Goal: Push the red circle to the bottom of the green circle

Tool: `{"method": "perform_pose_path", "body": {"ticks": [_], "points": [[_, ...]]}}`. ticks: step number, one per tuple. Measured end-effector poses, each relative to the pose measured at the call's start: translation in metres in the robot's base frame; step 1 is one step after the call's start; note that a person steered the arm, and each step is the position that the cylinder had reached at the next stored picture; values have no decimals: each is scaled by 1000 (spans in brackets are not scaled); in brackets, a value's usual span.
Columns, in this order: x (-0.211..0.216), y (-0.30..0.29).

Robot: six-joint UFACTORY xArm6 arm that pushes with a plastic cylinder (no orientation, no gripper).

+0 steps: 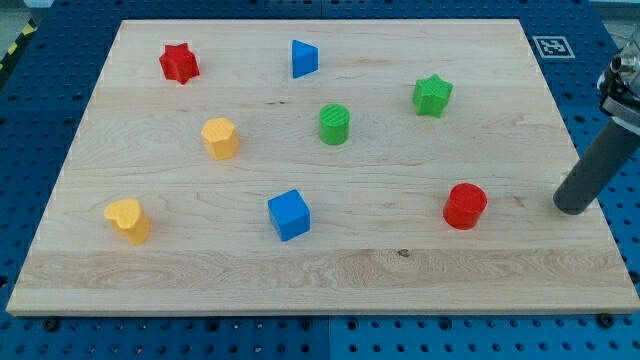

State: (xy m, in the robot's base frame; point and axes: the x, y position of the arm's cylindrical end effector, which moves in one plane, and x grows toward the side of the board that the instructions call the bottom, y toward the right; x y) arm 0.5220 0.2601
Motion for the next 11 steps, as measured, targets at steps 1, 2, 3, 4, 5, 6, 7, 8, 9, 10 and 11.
{"method": "perform_pose_path", "body": {"ticks": [1, 2, 3, 4, 5, 6, 7, 8, 9, 10, 11], "points": [[11, 0], [15, -14], [17, -36], [17, -63], [17, -89], [0, -112], [-7, -150], [-18, -188], [-32, -192], [-39, -191], [-61, -215]]}}
